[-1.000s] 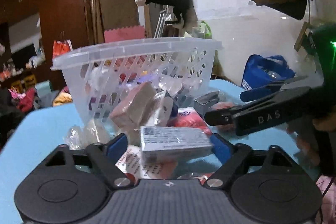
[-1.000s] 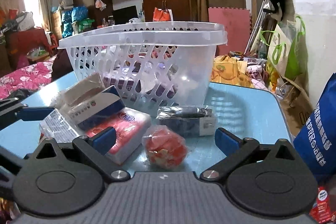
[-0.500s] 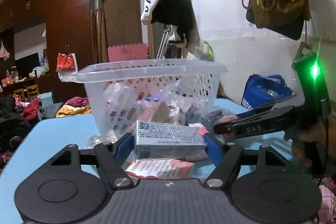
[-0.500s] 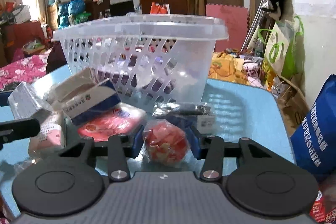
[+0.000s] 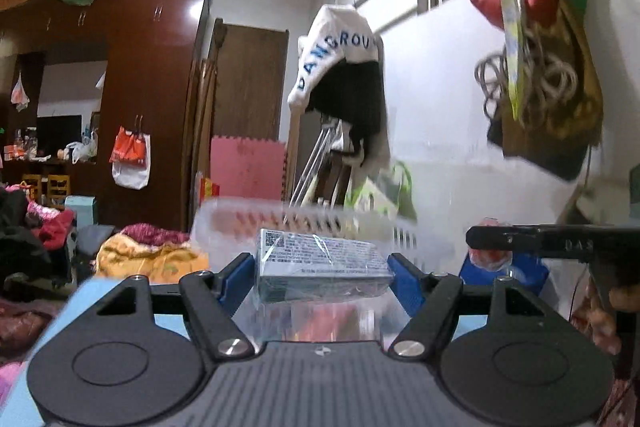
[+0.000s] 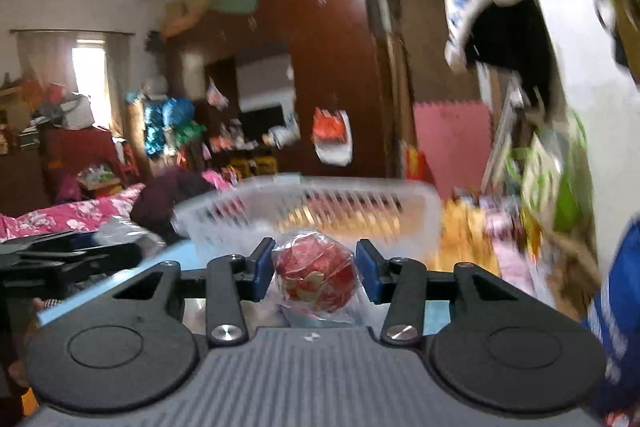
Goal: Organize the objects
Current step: 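Grasp a white medicine box with the left gripper while the right grasps a red wrapped ball, then drop both held items into the basket by opening both grippers, then grasp a pink tissue pack with the left gripper while the right grasps a wrapped red pack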
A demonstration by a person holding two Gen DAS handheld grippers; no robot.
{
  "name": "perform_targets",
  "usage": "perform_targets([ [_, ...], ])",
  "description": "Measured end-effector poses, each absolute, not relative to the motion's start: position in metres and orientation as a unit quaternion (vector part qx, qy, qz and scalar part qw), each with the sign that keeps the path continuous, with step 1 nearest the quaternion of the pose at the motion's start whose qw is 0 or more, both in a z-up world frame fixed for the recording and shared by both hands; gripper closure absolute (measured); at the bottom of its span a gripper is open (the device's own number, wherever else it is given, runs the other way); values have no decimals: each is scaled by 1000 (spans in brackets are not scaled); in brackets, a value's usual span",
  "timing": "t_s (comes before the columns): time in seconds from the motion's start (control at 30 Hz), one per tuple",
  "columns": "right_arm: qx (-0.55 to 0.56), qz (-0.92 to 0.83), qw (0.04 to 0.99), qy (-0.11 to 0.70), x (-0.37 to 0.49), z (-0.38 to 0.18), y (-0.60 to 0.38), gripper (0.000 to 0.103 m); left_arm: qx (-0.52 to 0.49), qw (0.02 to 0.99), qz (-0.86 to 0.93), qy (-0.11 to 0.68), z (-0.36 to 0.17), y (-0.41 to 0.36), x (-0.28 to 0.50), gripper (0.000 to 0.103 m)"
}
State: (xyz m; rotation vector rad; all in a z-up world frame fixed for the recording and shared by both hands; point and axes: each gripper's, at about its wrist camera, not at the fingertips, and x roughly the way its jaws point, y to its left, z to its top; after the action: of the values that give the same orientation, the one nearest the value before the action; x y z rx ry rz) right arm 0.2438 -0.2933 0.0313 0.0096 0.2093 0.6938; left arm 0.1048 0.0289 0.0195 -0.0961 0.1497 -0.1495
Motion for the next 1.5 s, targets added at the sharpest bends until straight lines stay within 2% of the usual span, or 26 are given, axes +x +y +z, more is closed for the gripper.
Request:
perform_targets([
  [0.17, -49, 329, 939, 83, 279, 70, -240, 55, -33, 991, -46, 119, 68, 30, 182, 27],
  [0.33, -37, 330, 931, 150, 335, 63, -218, 54, -57, 980, -60, 180, 68, 37, 247, 27],
  [0.37, -35, 324, 933, 154, 340, 61, -216, 50, -53, 981, -46, 178, 65, 36, 251, 26],
  [0.4, -41, 318, 935, 151, 340, 59, -217, 32, -46, 982, -37, 181, 64, 34, 255, 24],
  [0.47, -45, 296, 944, 140, 337, 58, -221, 4, -44, 978, -40, 198, 60, 35, 261, 21],
  [0.6, -17, 311, 941, 133, 316, 63, -250, 0, -57, 981, -52, 177, 59, 45, 237, 21],
  [0.73, -7, 337, 933, 125, 281, 57, -273, 0, -45, 980, -96, 166, 51, 41, 181, 15],
  [0.83, -20, 359, 923, 139, 253, 32, -279, 0, -19, 979, -98, 177, 17, 30, 133, 15],
  [0.93, -13, 395, 905, 155, 221, -10, -287, 0, -5, 984, -95, 152, -24, 22, 89, 15],
  [1.03, 20, 411, 899, 149, 199, -40, -287, 0, 8, 982, -102, 158, -40, 17, 81, 15],
  [1.17, -23, 449, 875, 178, 189, -62, -258, 2, 7, 982, -93, 164, -39, 18, 85, 15],
  [1.23, -58, 451, 871, 188, 189, -68, -243, 13, 8, 981, -94, 167, -42, 20, 84, 15],
  [1.33, -77, 450, 867, 199, 192, -74, -234, 50, 14, 980, -94, 176, -46, 20, 83, 15],
  [1.5, -57, 424, 885, 185, 191, -72, -261, 52, 7, 976, -100, 191, -57, 17, 87, 15],
])
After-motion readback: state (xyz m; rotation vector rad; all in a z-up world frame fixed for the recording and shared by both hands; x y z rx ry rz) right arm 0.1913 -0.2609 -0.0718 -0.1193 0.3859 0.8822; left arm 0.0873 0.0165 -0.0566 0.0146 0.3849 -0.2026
